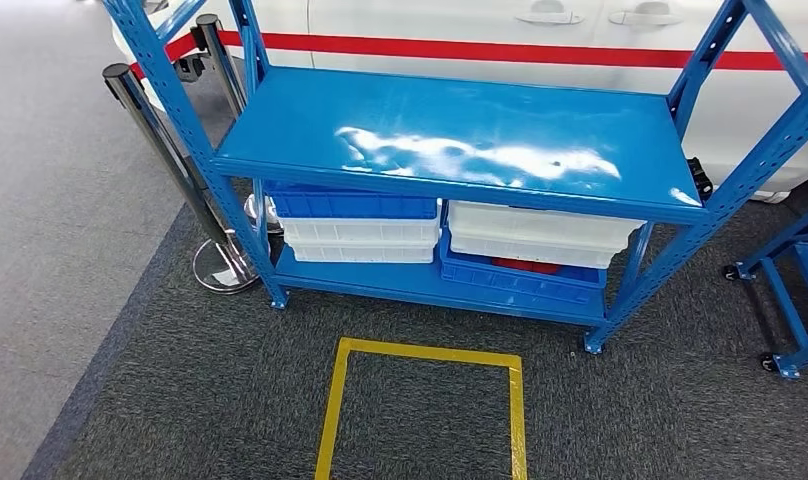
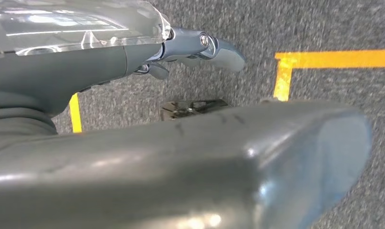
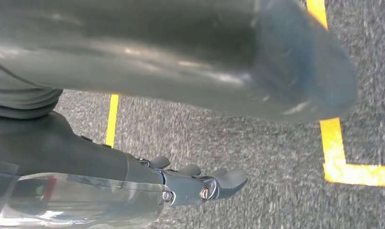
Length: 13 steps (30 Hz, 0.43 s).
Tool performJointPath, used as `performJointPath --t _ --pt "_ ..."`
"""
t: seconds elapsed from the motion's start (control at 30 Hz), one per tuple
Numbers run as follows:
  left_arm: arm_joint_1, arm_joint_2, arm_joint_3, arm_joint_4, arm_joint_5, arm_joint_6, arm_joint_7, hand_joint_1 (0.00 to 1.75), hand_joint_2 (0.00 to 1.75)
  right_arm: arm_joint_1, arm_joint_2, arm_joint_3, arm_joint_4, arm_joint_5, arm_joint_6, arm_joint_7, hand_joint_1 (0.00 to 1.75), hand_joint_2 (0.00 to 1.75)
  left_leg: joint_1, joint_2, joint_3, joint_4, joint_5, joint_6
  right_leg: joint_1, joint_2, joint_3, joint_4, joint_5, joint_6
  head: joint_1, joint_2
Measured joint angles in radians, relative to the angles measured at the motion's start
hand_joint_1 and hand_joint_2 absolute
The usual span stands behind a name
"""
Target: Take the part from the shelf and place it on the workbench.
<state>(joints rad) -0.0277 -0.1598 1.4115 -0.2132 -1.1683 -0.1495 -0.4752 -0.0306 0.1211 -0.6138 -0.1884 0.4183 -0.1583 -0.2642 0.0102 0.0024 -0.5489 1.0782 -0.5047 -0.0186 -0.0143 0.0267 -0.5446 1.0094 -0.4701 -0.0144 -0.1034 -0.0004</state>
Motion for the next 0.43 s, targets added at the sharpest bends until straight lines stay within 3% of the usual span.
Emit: performJointPath --t 0.07,0.2,0.43 --pt "-0.003 -0.001 0.005 0.0 0.005 0.003 0.003 0.0 0.0 -0.002 0.001 0.0 0.0 0.008 0.0 0.002 0.0 0.0 -0.002 -0.007 0.028 -0.074 0.02 0.008 0.004 0.004 -0.003 0.003 -0.002 0.007 0.0 0.0" --pt "-0.004 -0.004 0.011 0.0 0.007 0.006 0.005 0.0 0.0 -0.003 0.0 0.0 0.0 0.02 0.002 0.008 0.0 0.0 -0.005 -0.009 0.027 -0.081 0.024 0.014 0.004 0.004 -0.007 0.003 0.001 0.003 0.0 0.0" --pt "-0.007 -0.006 0.013 0.0 0.001 0.004 0.005 0.0 0.0 -0.003 0.001 0.0 0.0 0.02 0.001 0.014 0.0 0.0 -0.012 -0.009 0.024 -0.08 0.025 0.024 -0.002 0.004 -0.006 -0.004 0.007 0.017 0.0 0.0"
